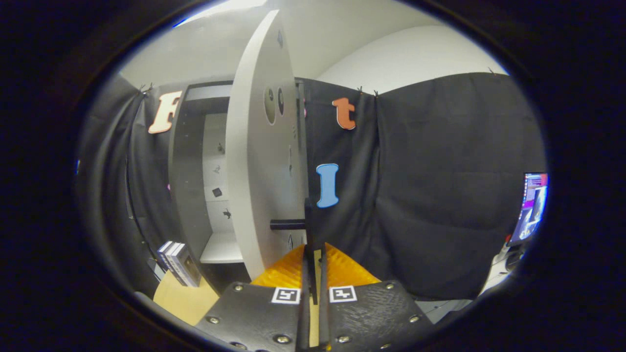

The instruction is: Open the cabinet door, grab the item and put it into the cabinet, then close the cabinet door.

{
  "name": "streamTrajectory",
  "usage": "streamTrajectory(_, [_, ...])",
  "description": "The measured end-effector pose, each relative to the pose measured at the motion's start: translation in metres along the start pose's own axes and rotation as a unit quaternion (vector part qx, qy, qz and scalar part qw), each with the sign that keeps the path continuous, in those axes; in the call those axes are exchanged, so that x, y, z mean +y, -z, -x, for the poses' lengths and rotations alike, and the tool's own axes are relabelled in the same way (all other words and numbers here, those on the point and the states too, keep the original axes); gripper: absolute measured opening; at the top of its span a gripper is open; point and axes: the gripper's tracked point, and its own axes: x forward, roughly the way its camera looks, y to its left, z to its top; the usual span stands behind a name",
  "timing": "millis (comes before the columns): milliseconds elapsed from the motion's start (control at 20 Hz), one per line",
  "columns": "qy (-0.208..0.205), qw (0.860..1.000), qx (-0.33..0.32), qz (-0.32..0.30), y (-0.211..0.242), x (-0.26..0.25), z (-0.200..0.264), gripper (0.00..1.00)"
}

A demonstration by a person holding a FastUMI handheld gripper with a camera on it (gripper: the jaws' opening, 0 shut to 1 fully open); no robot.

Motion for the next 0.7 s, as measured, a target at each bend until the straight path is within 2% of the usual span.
streamTrajectory(100, [-0.023, 1.0, 0.002, -0.008, 0.0, -0.014, -0.002, 0.03])
streamTrajectory(300, [-0.05, 0.999, 0.004, 0.013, -0.003, -0.04, -0.01, 0.03])
streamTrajectory(350, [-0.056, 0.998, 0.006, 0.012, -0.005, -0.047, -0.007, 0.05])
streamTrajectory(400, [-0.056, 0.998, 0.008, 0.006, -0.004, -0.052, -0.01, 0.15])
streamTrajectory(550, [-0.067, 0.998, 0.01, -0.008, -0.003, -0.063, -0.014, 0.23])
streamTrajectory(700, [-0.066, 0.998, 0.01, 0.003, -0.004, -0.073, -0.009, 0.33])
